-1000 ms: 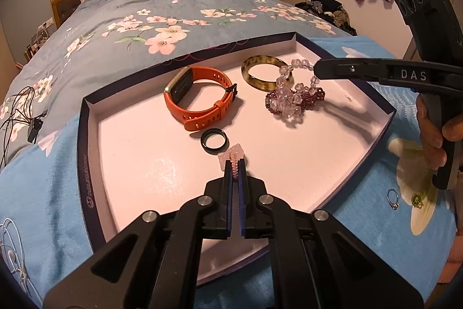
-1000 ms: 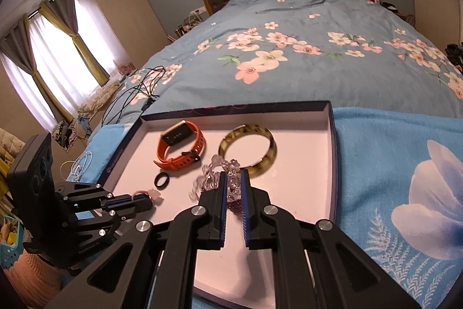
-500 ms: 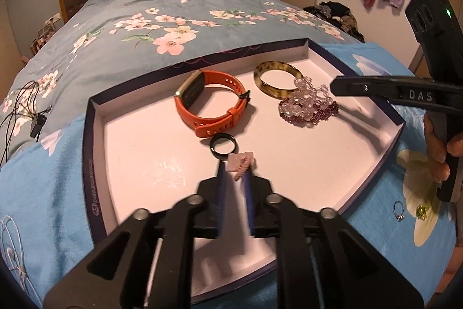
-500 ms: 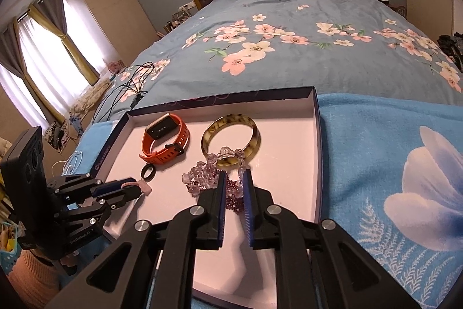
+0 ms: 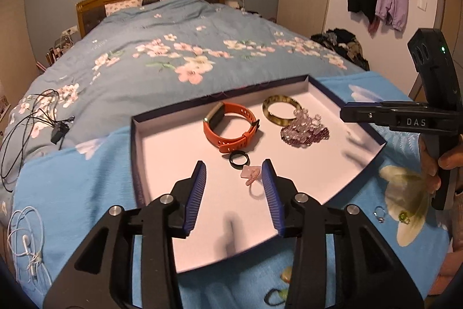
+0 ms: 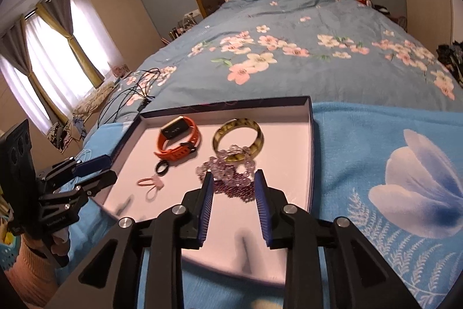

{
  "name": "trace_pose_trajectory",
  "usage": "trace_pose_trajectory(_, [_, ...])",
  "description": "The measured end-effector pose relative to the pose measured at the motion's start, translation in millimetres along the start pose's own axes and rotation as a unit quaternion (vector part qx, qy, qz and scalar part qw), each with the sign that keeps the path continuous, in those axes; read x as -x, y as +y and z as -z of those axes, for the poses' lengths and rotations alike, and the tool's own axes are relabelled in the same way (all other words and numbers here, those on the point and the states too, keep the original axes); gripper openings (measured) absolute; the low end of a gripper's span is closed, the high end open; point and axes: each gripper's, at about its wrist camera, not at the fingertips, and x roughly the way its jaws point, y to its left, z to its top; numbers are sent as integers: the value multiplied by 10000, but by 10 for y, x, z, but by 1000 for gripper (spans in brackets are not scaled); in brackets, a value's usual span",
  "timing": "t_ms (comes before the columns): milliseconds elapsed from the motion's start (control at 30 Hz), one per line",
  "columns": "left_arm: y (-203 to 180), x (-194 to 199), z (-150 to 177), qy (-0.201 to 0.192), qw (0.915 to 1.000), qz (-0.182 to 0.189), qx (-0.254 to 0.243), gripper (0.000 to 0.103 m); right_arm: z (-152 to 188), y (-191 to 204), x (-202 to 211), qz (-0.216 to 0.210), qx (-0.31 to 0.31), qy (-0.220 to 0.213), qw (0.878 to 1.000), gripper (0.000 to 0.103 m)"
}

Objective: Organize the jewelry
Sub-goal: 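Move the right tool to the gold green-stone ring while the left tool reaches the black hair tie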

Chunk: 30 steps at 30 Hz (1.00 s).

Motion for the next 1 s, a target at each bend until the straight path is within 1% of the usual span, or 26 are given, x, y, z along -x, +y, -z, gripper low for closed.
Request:
trace_pose_trajectory(67, [-1,122,35,-99,10000,-7,7,41,13,42,100,-39,78,-90,9999,28])
trace_pose_trajectory(167, [-17,281,98,-209,9998,-16,2,43,65,136,297,-102,271,-231,9993,33])
trace_pose_trajectory(233, [-36,376,158,-262,9996,-33,-15,44,98,179,388,-99,380,-282,9988,33])
trace_pose_trajectory(300, [-56,463,231,-285,9996,-41,-38,45,174,226,490,-142,506,-293,9982,34])
trace_pose_trajectory(367, [-78,542,309,-288,9996,-42,-36,47,236,253,542,-133,603,-277,9977,36])
trace_pose_trajectory(433, [-98,587,367,-301,9995,-32,-14,48,331,272,605,-106,687,-239,9973,37])
trace_pose_trajectory(533, [-122,650,476,-276,9996,6,6,49,452,271,661,-67,719,-168,9972,37])
trace_pose_trajectory(767, [-253,683,712,-70,9998,71,-165,50,757,225,746,12,654,38,9979,38])
trace_pose_trajectory(1000, [-349,678,870,93,9997,215,-102,50,1027,174,774,78,553,251,9981,40])
